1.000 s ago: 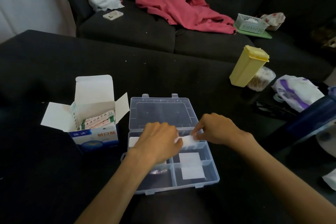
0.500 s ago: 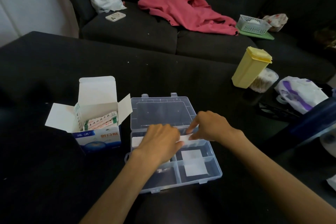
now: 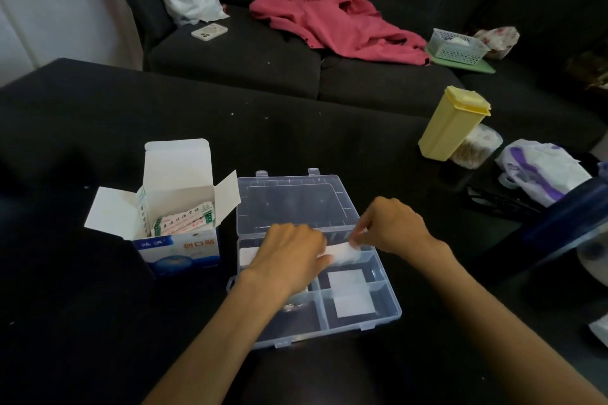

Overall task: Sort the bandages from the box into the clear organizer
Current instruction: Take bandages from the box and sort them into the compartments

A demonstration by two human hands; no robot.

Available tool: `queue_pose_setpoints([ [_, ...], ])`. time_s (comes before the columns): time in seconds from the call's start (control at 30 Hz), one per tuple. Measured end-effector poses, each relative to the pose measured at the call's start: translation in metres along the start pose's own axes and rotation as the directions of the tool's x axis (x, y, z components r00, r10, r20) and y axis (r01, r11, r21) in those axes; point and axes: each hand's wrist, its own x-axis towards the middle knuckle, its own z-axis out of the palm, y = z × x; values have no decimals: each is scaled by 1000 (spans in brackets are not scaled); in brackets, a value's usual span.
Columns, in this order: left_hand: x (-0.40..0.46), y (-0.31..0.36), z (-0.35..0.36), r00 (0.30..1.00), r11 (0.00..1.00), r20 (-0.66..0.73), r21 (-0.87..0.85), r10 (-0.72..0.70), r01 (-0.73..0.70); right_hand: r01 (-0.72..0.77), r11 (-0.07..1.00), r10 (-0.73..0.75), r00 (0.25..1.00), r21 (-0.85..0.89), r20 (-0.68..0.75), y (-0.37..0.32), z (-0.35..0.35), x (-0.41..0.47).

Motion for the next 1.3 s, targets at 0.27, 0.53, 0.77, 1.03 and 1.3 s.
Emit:
queue_pose_setpoints([
  [0.27,-19,-14,-20,950,969,-310,-244,-43,-35,-184,959,181,983,214,35,9,15,-21],
  [0.53,-78,-47,-39,568,941,-789,-330,-236,-68,-176,931,177,984,321,26,-15,-5,-29],
  [0.77,-118,-108,-51,622,851,-606,-196,-496,487,448,785,-260,865,428,-429,-119,-33,-71],
  [1.03,-123,-133,-62,629,-78,206,-971,-750,225,513,850,-521,778,-123,-350,-186,-4,-60],
  [1.3,-124,-125,-59,643,42,61,-989,-763,143,567,707,-484,824,-423,295,-226,-36,-45],
])
